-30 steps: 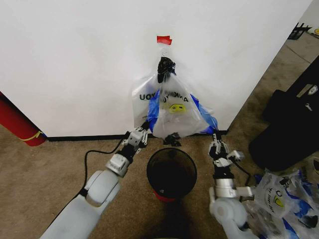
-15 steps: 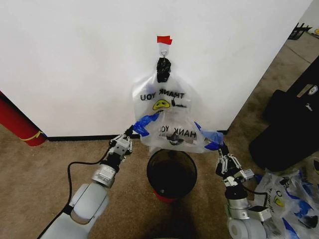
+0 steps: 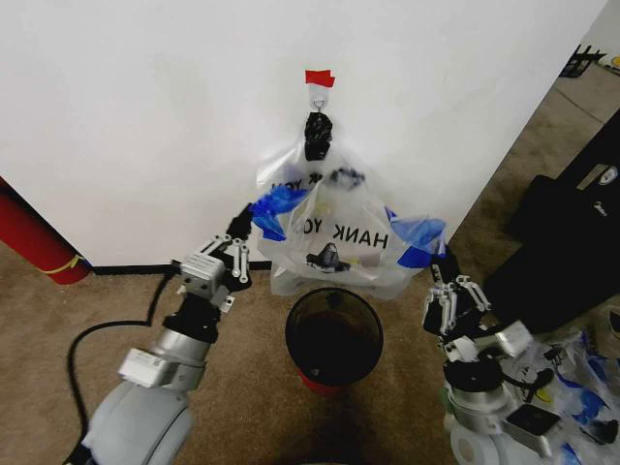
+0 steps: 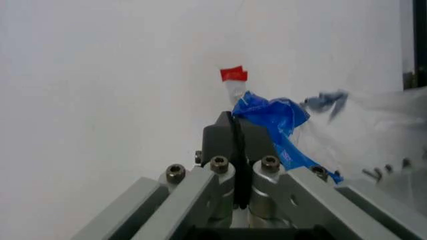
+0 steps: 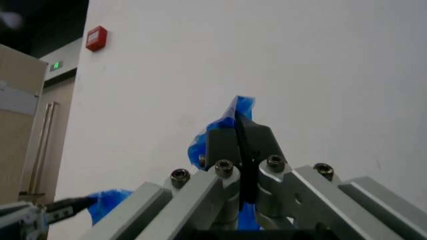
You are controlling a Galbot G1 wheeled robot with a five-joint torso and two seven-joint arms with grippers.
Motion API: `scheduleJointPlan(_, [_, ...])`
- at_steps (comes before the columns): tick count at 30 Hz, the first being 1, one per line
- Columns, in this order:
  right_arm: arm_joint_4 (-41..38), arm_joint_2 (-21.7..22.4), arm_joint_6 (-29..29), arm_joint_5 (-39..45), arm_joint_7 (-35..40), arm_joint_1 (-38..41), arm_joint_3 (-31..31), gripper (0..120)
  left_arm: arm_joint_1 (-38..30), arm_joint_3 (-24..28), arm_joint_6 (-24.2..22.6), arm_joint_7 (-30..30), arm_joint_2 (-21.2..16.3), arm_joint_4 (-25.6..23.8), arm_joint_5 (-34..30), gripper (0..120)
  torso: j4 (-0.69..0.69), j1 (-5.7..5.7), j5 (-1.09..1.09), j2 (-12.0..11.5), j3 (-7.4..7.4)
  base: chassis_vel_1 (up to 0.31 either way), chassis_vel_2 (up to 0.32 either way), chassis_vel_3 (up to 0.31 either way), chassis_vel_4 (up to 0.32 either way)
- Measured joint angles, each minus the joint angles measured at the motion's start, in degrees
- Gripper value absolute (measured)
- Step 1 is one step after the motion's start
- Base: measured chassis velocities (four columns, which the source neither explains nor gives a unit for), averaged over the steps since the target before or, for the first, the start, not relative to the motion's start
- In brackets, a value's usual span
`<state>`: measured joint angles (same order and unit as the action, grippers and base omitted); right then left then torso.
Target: Pick up the garbage bag from the wall and place it over the trash bin.
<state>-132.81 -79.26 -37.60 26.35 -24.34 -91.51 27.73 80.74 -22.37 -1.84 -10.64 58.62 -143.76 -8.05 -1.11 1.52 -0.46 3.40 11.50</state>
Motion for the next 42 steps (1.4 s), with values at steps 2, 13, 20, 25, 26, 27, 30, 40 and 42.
scheduleJointPlan(2, [-0.6,0.0,0.0,-0.7,0.1,-0.2,0.3,0,0.3,0.0,-0.2,-0.4,-0.1,0.0,0.0,0,0.0,0.0,0.0,0.0,0.0,0.0,0.0,0.0,0.0])
scheduleJointPlan(13, [9.9,-1.1,-1.7,-3.4,-0.7,3.7,-0.7,0,2.3,2.1,3.0,-3.0,2.9,8.7,5.6,0,0.01,0.01,0.01,0.0,0.01,0.0,0.0,0.0,0.0])
scheduleJointPlan(20, [16.8,-1.4,-3.0,-4.8,-2.5,7.8,-0.9,0,4.2,5.2,4.1,-4.8,3.7,13.0,5.5,0,0.01,0.01,0.01,0.0,0.01,0.0,0.0,0.0,0.0])
scheduleJointPlan(25, [18.7,-0.9,-3.3,-5.0,-3.2,10.7,-0.1,0,3.8,6.6,4.5,-4.0,5.1,12.4,0.1,0,0.02,0.01,0.0,0.0,0.01,0.0,0.0,0.0,0.0])
scheduleJointPlan(26, [18.9,-0.9,-3.3,-4.9,-3.2,11.2,0.1,0,3.4,6.7,5.0,-3.4,5.4,12.1,-0.9,0,0.01,0.01,0.01,0.0,0.01,0.0,0.0,0.0,0.0])
scheduleJointPlan(27, [19.1,-0.8,-3.3,-4.7,-3.1,11.7,0.3,0,2.8,6.7,5.9,-2.5,5.7,11.8,-2.0,0,0.01,0.01,0.01,0.0,0.01,0.0,0.0,0.0,0.0])
scheduleJointPlan(30, [19.8,-1.0,-3.4,-4.7,-2.9,12.5,0.5,0,1.6,6.6,8.3,0.2,6.1,11.4,-4.2,0,0.01,0.01,0.01,0.0,0.01,0.0,0.0,0.0,0.0])
scheduleJointPlan(40, [21.0,-2.0,-4.7,-4.6,-2.2,13.6,0.9,0,-0.5,7.4,14.0,7.4,7.8,13.0,-9.7,0,0.01,0.01,0.0,0.0,0.01,0.0,0.0,0.0,0.0])
scheduleJointPlan(42, [22.5,-2.3,-6.6,-5.2,-2.7,13.6,1.3,0,1.1,7.7,14.6,8.0,10.1,14.8,-12.5,0,0.01,0.01,0.0,0.0,0.01,0.0,0.0,0.0,0.0])
